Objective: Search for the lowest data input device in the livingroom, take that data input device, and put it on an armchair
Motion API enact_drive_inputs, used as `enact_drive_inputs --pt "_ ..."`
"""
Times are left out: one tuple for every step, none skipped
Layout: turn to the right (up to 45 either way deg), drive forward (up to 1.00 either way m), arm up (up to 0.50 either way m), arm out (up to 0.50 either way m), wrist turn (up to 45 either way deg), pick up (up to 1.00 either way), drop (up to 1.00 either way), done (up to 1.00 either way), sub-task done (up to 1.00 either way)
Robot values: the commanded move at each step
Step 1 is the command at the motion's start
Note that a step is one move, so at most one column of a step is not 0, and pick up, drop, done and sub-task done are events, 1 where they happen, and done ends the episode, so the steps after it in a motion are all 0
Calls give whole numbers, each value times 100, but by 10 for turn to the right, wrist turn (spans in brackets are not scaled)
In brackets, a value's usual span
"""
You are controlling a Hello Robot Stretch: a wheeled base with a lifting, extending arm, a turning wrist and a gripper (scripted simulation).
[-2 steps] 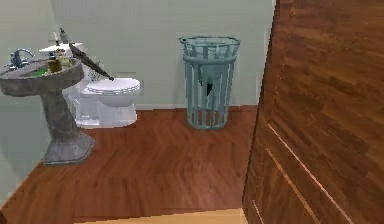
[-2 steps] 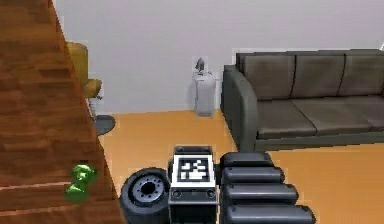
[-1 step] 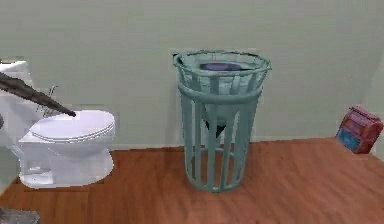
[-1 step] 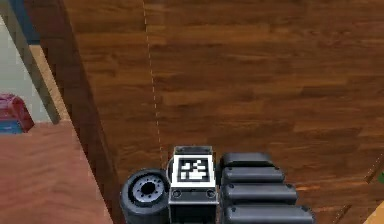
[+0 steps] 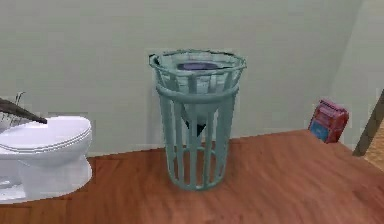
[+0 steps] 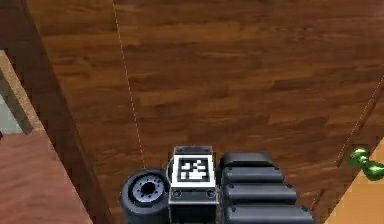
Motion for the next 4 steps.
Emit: enact_drive_inputs --pt "0 25 0 0 0 0 0 0 0" --pt "210 0 0 0 0 0 0 0 0" --pt "0 45 0 0 0 0 0 0 0" --pt "330 0 0 0 0 0 0 0 0"
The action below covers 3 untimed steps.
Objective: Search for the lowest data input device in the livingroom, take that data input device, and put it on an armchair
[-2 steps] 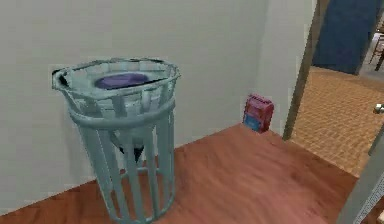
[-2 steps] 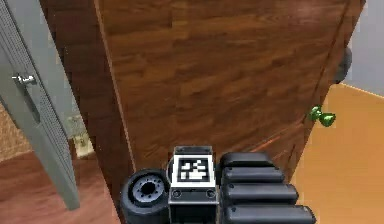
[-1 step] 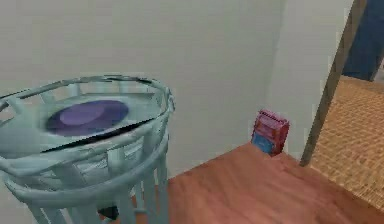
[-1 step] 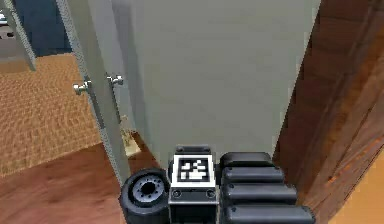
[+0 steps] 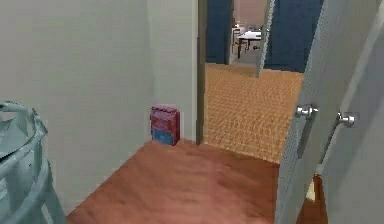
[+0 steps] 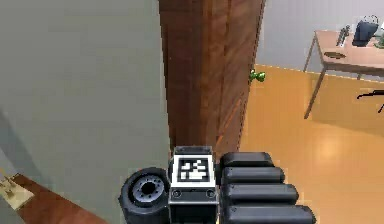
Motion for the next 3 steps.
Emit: enact_drive_inputs --pt "0 85 0 0 0 0 0 0 0" --pt "300 0 0 0 0 0 0 0 0" --pt "0 100 0 0 0 0 0 0 0"
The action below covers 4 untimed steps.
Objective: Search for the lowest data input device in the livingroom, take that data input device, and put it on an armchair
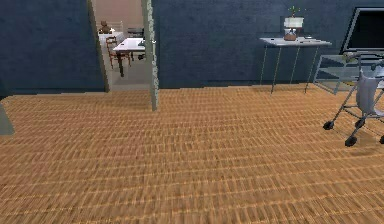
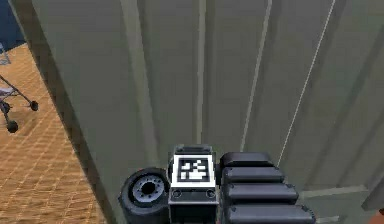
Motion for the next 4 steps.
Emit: enact_drive_inputs --pt "60 0 0 0 0 0 0 0 0" --pt "0 20 0 0 0 0 0 0 0" --pt "-270 0 0 0 0 0 0 0 0" --pt "0 100 0 0 0 0 0 0 0"
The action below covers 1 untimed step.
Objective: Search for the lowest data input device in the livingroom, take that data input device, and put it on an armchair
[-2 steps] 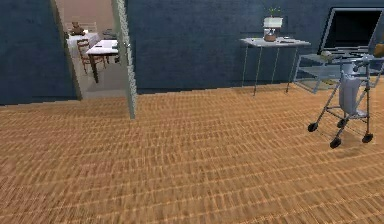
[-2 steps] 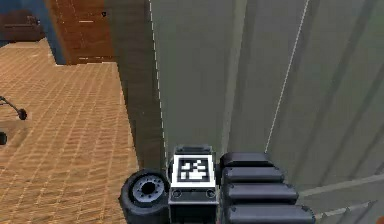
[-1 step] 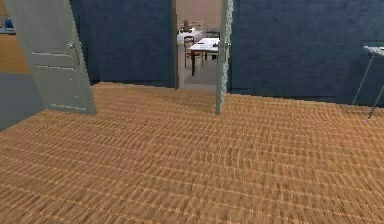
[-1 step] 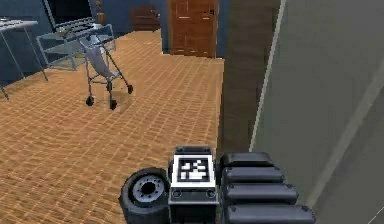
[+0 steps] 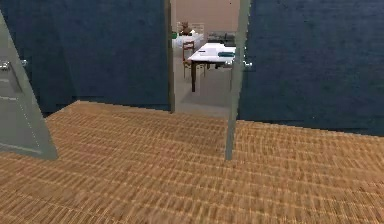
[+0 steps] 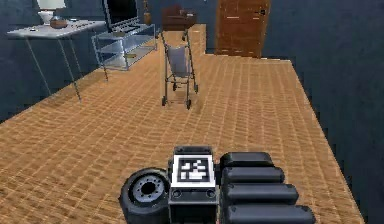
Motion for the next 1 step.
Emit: enact_drive_inputs --pt "0 100 0 0 0 0 0 0 0"
